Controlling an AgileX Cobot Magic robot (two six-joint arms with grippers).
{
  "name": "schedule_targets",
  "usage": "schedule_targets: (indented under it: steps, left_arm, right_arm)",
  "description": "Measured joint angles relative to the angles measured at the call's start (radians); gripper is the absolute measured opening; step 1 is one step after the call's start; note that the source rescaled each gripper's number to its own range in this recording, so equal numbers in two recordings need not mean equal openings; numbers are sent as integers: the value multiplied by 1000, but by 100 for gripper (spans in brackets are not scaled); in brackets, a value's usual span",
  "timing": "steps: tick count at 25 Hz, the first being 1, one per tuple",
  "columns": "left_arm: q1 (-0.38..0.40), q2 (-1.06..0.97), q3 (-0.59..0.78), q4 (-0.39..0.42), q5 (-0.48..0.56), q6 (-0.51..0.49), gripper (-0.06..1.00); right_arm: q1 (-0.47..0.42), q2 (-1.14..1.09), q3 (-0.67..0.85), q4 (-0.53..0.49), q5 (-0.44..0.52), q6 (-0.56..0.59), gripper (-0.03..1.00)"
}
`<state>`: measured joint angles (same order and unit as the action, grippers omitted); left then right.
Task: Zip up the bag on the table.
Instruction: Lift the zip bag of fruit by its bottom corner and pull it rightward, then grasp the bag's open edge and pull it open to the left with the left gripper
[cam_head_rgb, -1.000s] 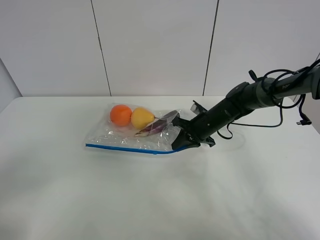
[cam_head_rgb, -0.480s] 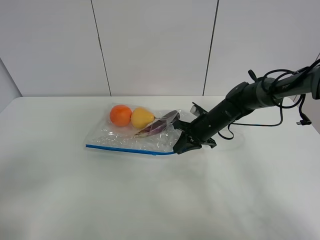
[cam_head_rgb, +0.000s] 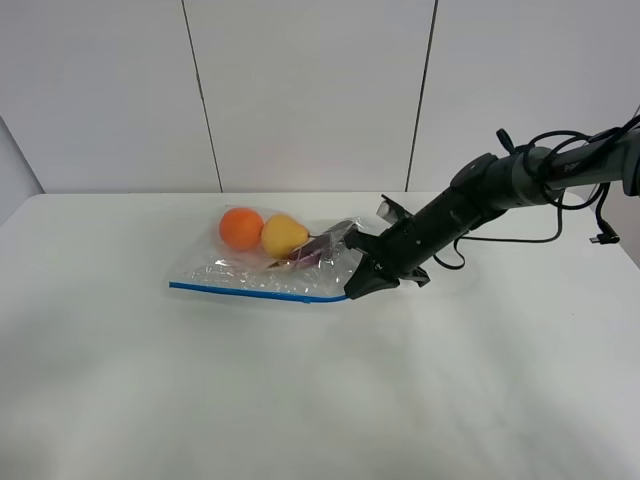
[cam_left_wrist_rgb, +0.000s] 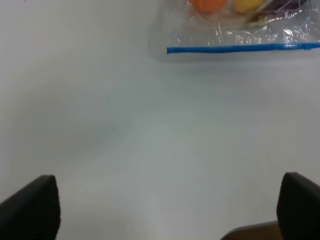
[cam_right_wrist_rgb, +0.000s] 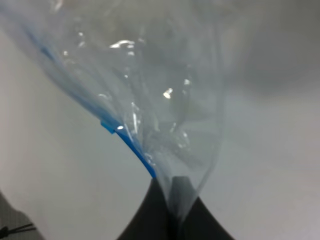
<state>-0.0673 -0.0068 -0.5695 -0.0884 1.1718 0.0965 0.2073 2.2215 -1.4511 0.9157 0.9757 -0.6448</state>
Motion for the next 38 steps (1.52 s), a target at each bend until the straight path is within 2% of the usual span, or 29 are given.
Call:
schedule_targets:
  steps: [6, 10, 29, 32, 35, 38]
  left_arm:
    - [0, 0, 0, 0, 0, -1, 100]
    - [0, 0, 0, 0, 0, -1, 100]
    - [0, 0, -2, 7, -6, -1, 100]
    - [0, 34, -37, 16, -56, -1, 100]
    - [0, 149, -93, 19, -163, 10, 100]
    - [0, 304, -143, 19, -294, 93, 100]
  right_arm:
    - [0, 1, -151, 38, 106, 7, 0]
    - [0, 1, -218, 48, 123, 40, 0]
    - [0, 1, -231, 33, 125, 70, 0]
    - [0, 1, -231, 27, 122, 78, 0]
    - [0, 1, -231, 18, 119, 85, 0]
    - [0, 1, -231, 6, 119, 86, 0]
